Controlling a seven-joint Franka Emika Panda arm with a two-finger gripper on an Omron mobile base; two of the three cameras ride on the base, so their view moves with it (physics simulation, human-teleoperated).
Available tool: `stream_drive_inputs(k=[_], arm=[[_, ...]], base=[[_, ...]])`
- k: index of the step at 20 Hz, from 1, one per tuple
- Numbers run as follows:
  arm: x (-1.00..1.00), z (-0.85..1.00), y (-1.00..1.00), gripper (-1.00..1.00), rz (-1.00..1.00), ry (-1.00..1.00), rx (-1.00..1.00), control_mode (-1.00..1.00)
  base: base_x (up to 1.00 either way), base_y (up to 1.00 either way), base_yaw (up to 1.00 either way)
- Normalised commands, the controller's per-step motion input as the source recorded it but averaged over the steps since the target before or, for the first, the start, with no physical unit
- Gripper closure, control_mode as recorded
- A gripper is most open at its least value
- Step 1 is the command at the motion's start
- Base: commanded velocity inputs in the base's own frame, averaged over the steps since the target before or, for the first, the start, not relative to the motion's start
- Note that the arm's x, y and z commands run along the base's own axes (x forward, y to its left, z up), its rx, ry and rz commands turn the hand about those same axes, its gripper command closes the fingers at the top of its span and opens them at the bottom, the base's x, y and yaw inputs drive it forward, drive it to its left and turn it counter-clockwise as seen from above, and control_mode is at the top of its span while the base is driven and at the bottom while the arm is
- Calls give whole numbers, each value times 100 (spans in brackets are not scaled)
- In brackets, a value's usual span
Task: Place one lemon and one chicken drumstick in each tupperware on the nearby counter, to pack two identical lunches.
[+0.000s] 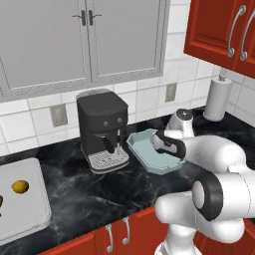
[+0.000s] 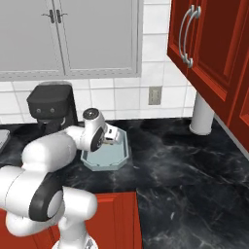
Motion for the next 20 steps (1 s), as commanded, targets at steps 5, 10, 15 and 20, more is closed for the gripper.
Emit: stream_drive_inputs(k=[5,10,15,20], arm=[[49,-32,-1,100,0,0,0,-100],[44,-31,0,100,0,1,0,-100],[27,-27,-3,100,0,2,0,-100],[19,-17,-1,-100,0,3,0,-100]], base=[[0,0,0],[0,0,0],[0,0,0],[0,0,0]])
